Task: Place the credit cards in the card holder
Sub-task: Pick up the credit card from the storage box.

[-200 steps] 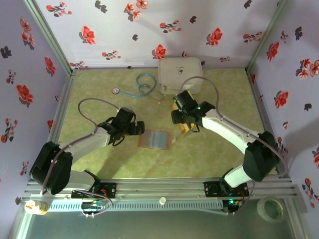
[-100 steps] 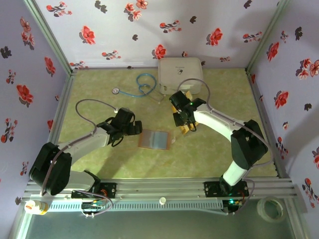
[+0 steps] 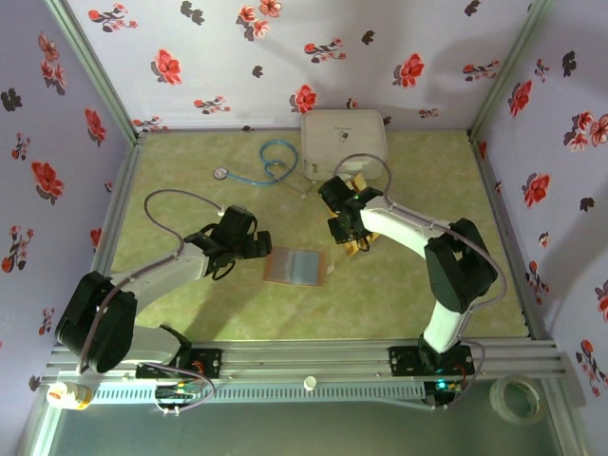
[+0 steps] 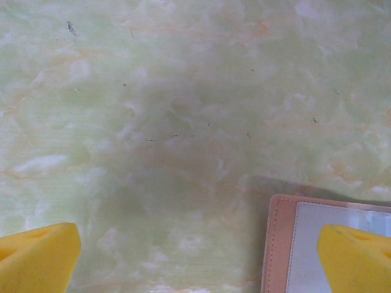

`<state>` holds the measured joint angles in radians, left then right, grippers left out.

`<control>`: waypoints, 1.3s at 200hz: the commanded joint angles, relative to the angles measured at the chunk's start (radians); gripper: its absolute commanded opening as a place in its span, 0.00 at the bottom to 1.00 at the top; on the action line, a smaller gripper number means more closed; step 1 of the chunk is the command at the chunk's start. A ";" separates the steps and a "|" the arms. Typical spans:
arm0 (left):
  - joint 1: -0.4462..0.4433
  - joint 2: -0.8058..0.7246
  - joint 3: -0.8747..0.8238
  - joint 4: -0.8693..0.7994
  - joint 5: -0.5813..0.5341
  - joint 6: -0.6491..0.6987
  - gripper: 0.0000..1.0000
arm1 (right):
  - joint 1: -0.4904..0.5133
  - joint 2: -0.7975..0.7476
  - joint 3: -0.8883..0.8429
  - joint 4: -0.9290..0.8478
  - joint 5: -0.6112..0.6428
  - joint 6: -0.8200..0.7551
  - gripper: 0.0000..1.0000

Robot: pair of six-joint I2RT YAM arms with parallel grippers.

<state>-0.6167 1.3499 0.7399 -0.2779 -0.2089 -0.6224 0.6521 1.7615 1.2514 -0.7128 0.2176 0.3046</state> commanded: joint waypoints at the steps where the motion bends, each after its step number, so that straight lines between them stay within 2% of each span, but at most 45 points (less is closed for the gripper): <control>1: 0.007 0.003 -0.010 -0.007 0.011 0.004 1.00 | -0.007 0.027 0.030 -0.013 0.029 -0.018 0.39; 68: 0.008 0.009 -0.008 -0.007 0.016 0.008 1.00 | -0.008 0.044 0.028 -0.007 0.029 -0.021 0.38; 133: 0.008 0.029 -0.004 -0.001 0.026 0.009 1.00 | -0.008 0.020 0.011 0.009 -0.020 -0.016 0.24; 260: 0.008 0.041 0.008 -0.001 0.040 0.018 1.00 | -0.043 0.020 0.009 0.016 -0.095 -0.049 0.05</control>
<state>-0.6167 1.3754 0.7387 -0.2768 -0.1791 -0.6216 0.6262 1.7924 1.2560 -0.7002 0.1596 0.2802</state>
